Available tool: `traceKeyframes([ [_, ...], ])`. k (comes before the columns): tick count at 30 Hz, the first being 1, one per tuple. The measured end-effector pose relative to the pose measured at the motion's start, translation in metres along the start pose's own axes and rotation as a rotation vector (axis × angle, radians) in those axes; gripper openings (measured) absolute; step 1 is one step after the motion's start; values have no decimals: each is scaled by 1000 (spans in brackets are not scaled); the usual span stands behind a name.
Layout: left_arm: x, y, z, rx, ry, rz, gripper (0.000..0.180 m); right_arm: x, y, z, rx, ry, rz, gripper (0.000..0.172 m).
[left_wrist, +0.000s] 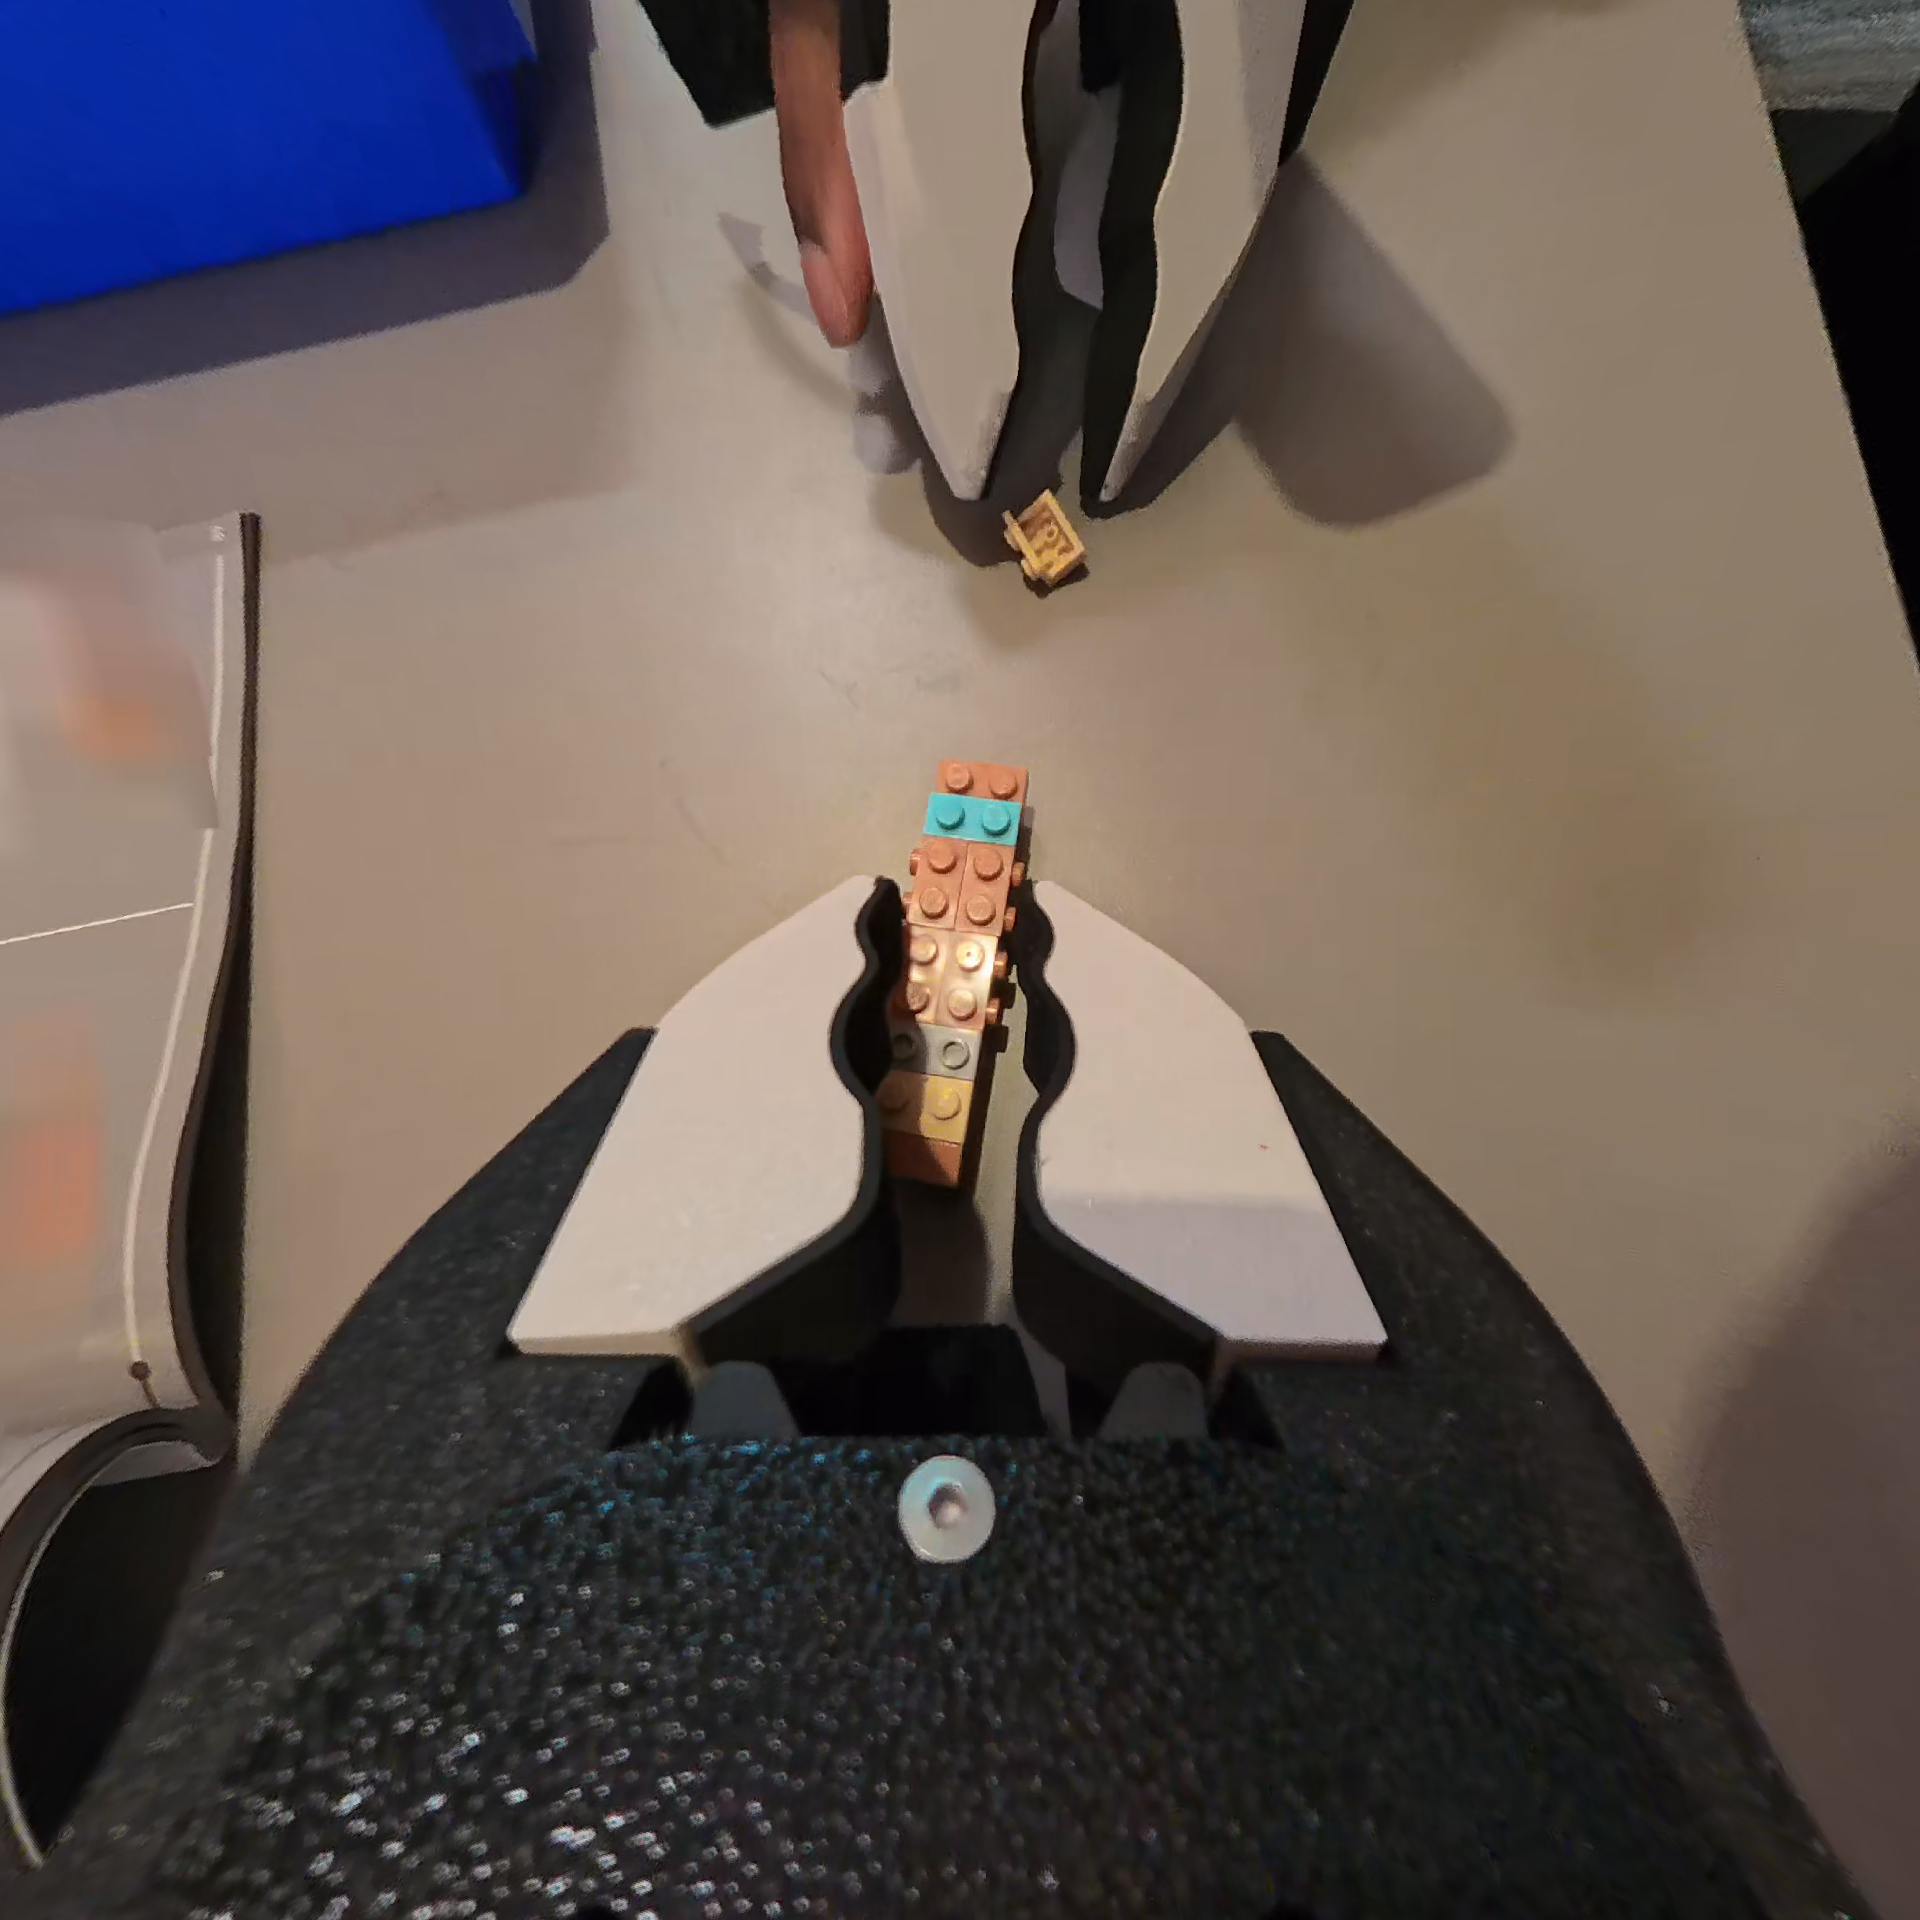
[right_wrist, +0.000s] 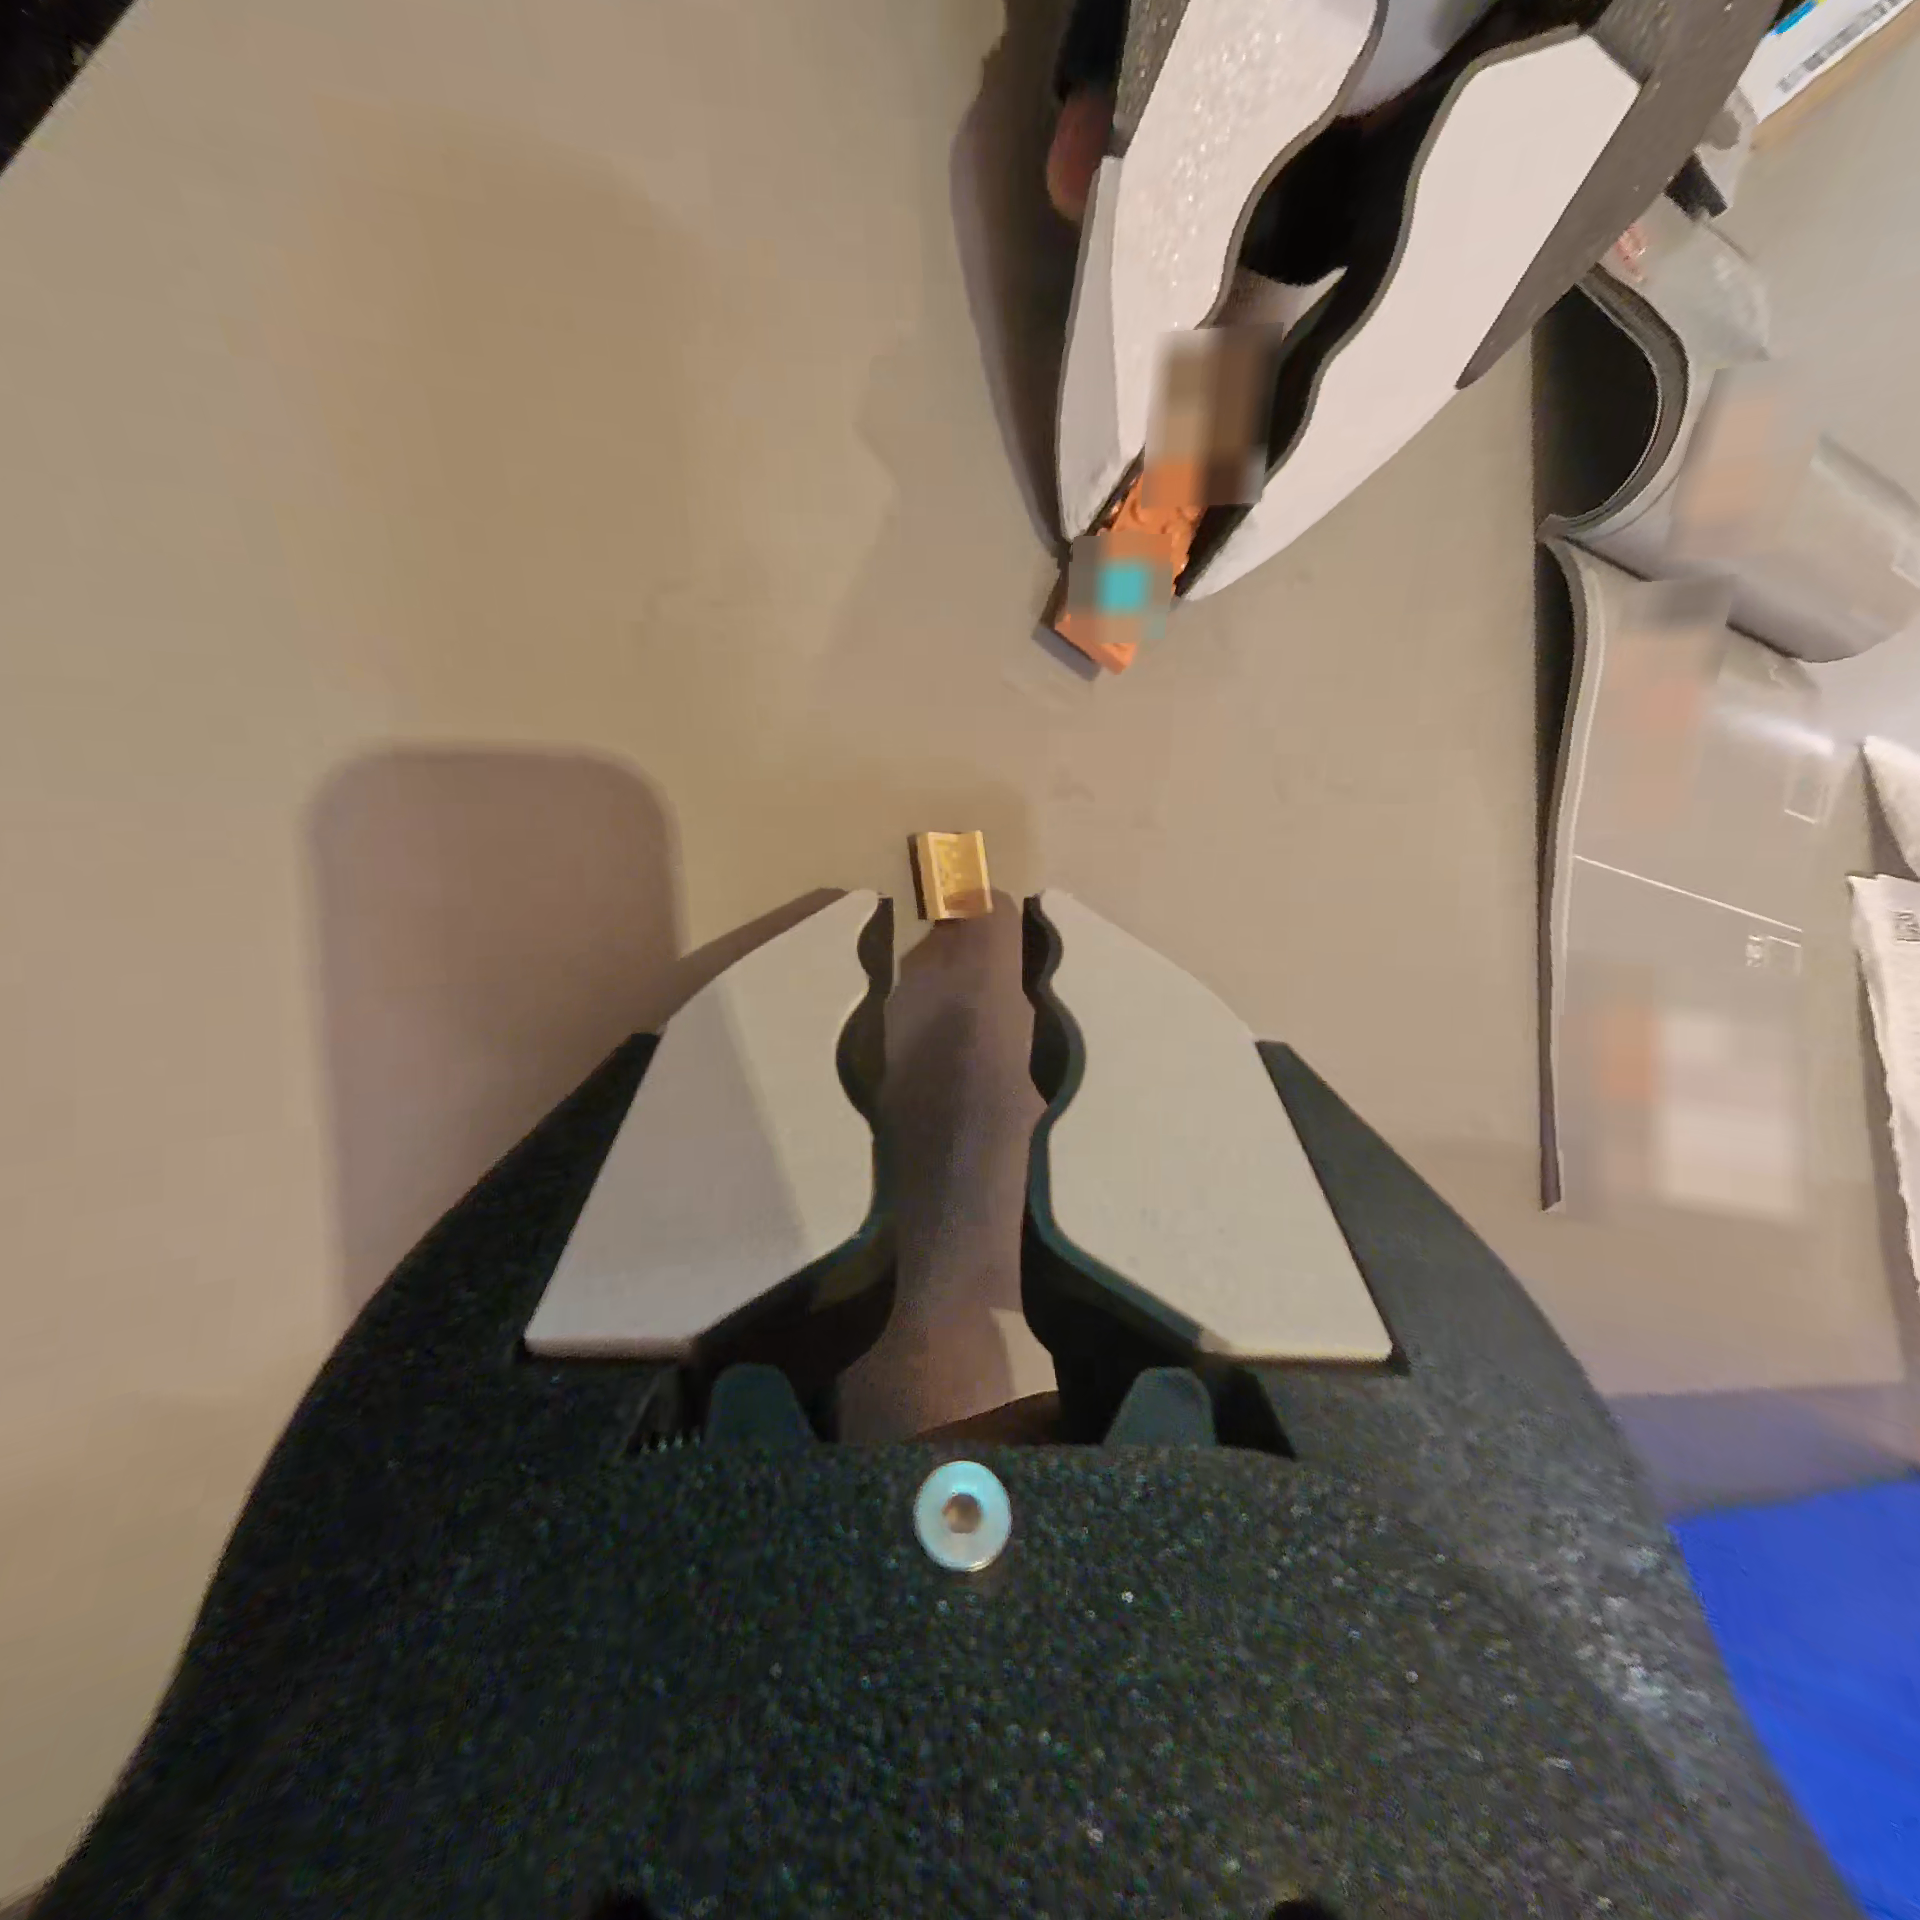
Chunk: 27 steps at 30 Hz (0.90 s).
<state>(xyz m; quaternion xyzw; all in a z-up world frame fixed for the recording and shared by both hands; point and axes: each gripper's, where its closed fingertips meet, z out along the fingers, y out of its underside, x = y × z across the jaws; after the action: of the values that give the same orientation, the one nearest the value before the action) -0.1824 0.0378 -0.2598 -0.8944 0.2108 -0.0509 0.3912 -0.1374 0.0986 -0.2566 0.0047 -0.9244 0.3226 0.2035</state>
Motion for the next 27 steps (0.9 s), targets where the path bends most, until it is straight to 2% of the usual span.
traceKeyframes([
  [15, -2, 2, -2, 20, 29, -52, 22, 6, 0, -2, 124, -61, 170, 24],
  [27, -8, -10, -12, 124, 30, -68, 28, 0, -3, 0, 113, -81, 158, 8],
])
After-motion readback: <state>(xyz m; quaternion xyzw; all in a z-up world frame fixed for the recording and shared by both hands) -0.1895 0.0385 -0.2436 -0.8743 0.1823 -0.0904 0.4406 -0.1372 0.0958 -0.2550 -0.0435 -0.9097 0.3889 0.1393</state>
